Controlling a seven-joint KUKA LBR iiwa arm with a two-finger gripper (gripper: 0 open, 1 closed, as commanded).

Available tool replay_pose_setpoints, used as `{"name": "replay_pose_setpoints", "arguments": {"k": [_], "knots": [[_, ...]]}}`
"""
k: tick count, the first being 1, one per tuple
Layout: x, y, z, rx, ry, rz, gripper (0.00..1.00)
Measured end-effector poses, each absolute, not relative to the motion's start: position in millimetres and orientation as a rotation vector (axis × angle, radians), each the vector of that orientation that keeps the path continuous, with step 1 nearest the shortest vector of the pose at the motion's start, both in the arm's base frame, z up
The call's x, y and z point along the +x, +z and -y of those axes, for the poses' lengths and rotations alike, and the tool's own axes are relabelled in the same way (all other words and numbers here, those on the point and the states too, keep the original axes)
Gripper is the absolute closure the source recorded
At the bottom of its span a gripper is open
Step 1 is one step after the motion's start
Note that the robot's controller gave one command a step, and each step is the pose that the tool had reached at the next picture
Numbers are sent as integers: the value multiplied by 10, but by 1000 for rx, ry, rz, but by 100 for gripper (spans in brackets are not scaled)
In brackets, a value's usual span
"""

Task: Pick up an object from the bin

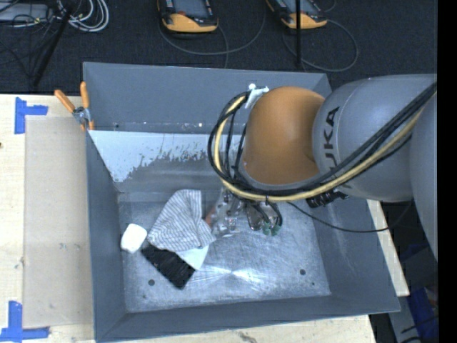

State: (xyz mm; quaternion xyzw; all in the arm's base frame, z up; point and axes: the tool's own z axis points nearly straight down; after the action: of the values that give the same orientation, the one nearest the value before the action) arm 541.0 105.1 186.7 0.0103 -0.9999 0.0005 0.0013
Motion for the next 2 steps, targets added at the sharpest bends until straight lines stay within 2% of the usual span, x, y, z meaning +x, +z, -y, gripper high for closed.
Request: {"name": "replay_pose_setpoints", "arguments": {"k": [1, 2], "knots": [[5371, 1915, -979, 44, -4, 3160, 100], [5298, 1869, -992, 46, 4, 3124, 100]]}}
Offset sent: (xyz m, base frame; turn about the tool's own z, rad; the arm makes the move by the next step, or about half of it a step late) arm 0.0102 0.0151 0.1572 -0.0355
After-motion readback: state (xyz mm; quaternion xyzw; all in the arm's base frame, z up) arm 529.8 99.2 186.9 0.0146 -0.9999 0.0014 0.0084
